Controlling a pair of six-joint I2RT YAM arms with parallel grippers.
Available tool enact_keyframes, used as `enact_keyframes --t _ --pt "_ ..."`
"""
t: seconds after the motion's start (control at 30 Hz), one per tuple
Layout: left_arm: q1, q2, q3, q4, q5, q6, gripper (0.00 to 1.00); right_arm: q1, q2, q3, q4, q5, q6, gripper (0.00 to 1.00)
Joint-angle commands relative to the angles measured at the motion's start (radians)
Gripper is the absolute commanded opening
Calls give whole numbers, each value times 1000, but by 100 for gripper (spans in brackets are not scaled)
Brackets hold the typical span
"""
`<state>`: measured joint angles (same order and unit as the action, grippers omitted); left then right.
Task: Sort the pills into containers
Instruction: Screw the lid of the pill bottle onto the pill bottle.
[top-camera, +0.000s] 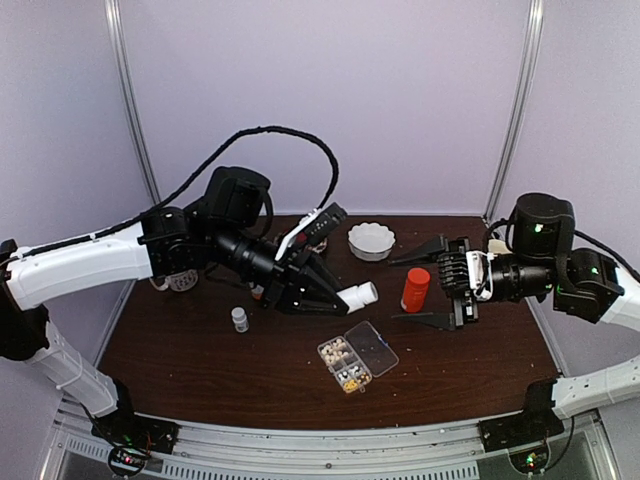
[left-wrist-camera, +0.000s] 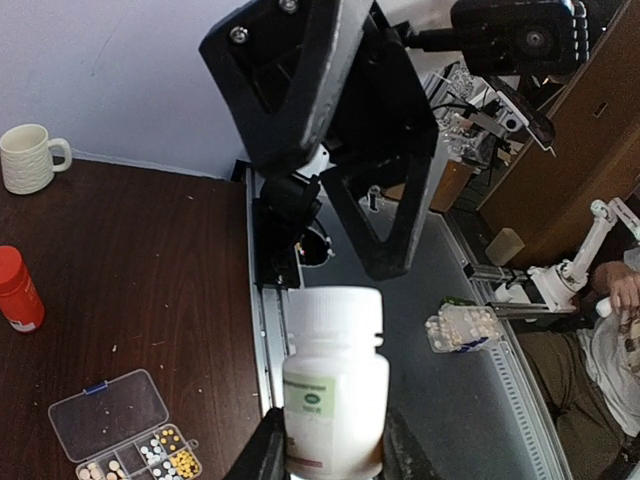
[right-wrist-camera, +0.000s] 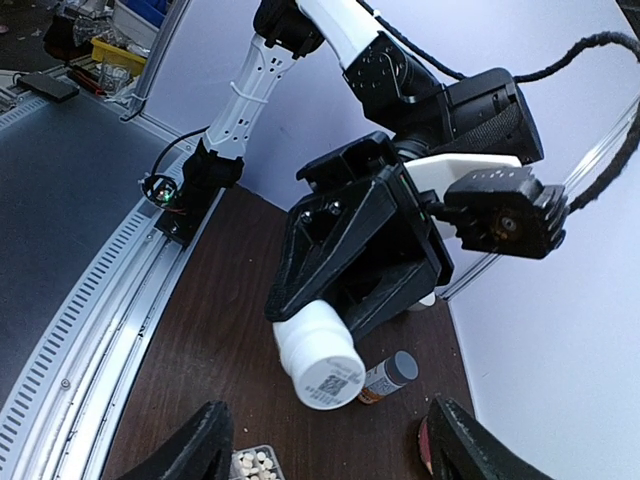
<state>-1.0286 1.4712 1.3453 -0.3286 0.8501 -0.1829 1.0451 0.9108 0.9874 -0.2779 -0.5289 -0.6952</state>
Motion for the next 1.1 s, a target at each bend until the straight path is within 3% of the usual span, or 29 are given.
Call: enact_keyframes --t 0.0,0.47,0.83,1.07 --pt "2 19 52 -48 77 -26 0 14 20 49 5 -20 -36 68" --pt "3 40 71 -77 100 -15 0 55 86 85 -27 7 -63 48" --pt "4 42 71 -84 103 -16 0 59 118 89 -41 -5 -81 46" --pt "4 44 69 -83 100 -16 0 59 126 95 -45 -8 -81 34"
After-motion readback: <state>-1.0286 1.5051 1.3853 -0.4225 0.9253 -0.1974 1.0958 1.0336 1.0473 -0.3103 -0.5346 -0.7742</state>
